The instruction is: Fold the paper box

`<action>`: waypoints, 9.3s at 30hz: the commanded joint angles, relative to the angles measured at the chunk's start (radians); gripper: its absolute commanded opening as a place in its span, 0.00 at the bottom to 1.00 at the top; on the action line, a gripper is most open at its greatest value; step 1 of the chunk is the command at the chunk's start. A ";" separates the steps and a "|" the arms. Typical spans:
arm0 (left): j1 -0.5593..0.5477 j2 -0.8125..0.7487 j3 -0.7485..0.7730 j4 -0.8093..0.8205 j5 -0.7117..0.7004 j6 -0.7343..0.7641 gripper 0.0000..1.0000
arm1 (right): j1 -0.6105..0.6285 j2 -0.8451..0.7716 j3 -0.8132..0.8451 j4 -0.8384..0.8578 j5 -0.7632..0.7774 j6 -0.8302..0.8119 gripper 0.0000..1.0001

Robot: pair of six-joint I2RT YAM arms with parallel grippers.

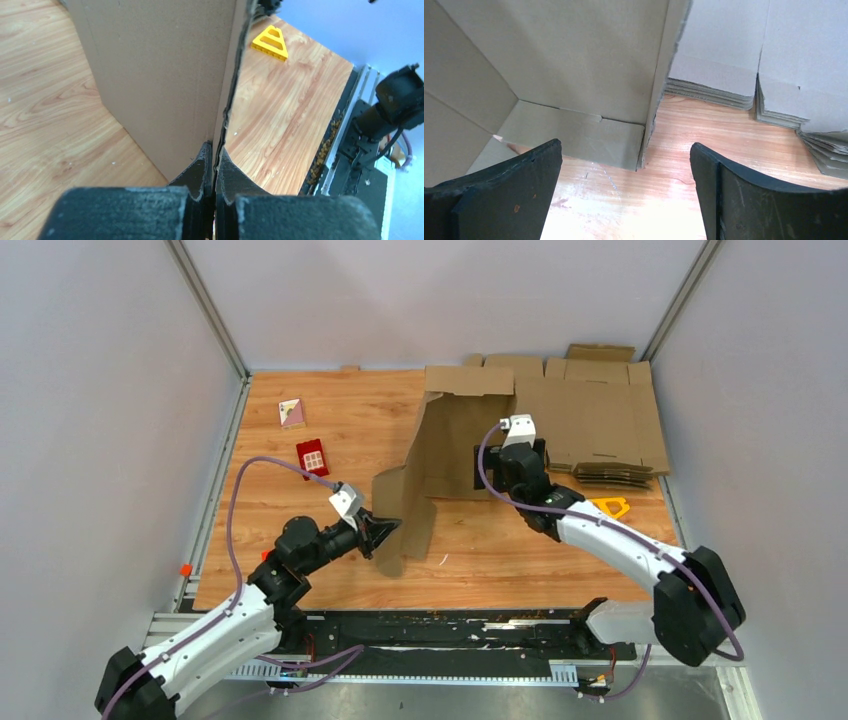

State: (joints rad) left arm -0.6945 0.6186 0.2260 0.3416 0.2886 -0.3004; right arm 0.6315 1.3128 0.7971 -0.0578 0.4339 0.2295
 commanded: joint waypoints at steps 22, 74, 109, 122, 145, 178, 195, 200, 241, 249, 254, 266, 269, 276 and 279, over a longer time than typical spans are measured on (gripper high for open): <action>0.321 0.339 0.816 -1.202 0.138 -0.012 0.00 | -0.005 -0.303 0.068 -0.322 -0.121 0.024 1.00; 0.023 1.180 1.761 -1.735 -0.440 0.414 0.42 | -0.008 -0.338 0.069 -0.438 -0.133 -0.001 0.98; -0.225 0.134 0.403 -0.929 -0.372 -0.744 1.00 | -0.030 0.077 0.096 -0.376 -0.150 -0.036 0.48; -0.559 0.201 0.280 -0.933 -0.671 -1.257 0.96 | -0.030 0.021 0.023 -0.311 -0.166 -0.033 0.65; -0.344 0.260 0.389 -0.916 -0.809 -0.689 0.00 | 0.010 -0.023 0.040 -0.403 -0.207 0.085 0.00; -0.085 0.589 0.480 -0.799 -0.469 -0.191 0.59 | -0.011 -0.345 -0.009 -0.658 -0.405 0.273 0.89; -0.085 0.532 0.421 -0.787 -0.727 -0.301 0.00 | -0.013 -0.281 0.066 -0.714 -0.333 0.276 0.91; -0.069 0.538 0.435 -0.787 -0.800 -0.406 0.00 | -0.012 -0.334 0.066 -0.676 -0.414 0.361 0.90; -0.060 0.465 0.325 -0.719 -0.798 -0.421 0.00 | 0.101 -0.033 0.022 -0.783 -0.069 0.571 0.81; -0.060 0.463 0.322 -0.709 -0.789 -0.386 0.00 | 0.041 -0.145 -0.009 -0.853 0.051 0.623 0.80; -0.060 0.468 0.305 -0.685 -0.781 -0.373 0.00 | 0.039 -0.238 -0.009 -0.843 0.013 0.546 0.80; -0.060 0.476 0.326 -0.614 -0.780 -0.328 0.00 | 0.039 -0.476 -0.117 -0.592 -0.530 0.477 0.80; -0.060 0.466 0.335 -0.613 -0.814 -0.320 0.00 | 0.041 -0.458 -0.134 -0.572 -0.548 0.506 0.80; -0.060 0.434 0.285 -0.519 -0.760 -0.291 0.00 | 0.040 -0.403 -0.168 -0.511 -0.524 0.574 0.80; -0.060 0.432 0.289 -0.531 -0.775 -0.289 0.00 | 0.040 -0.380 -0.176 -0.480 -0.520 0.601 0.80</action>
State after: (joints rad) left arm -0.7567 1.0725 0.5140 -0.2546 -0.4572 -0.6136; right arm 0.6712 0.9119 0.6315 -0.6331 -0.0788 0.7673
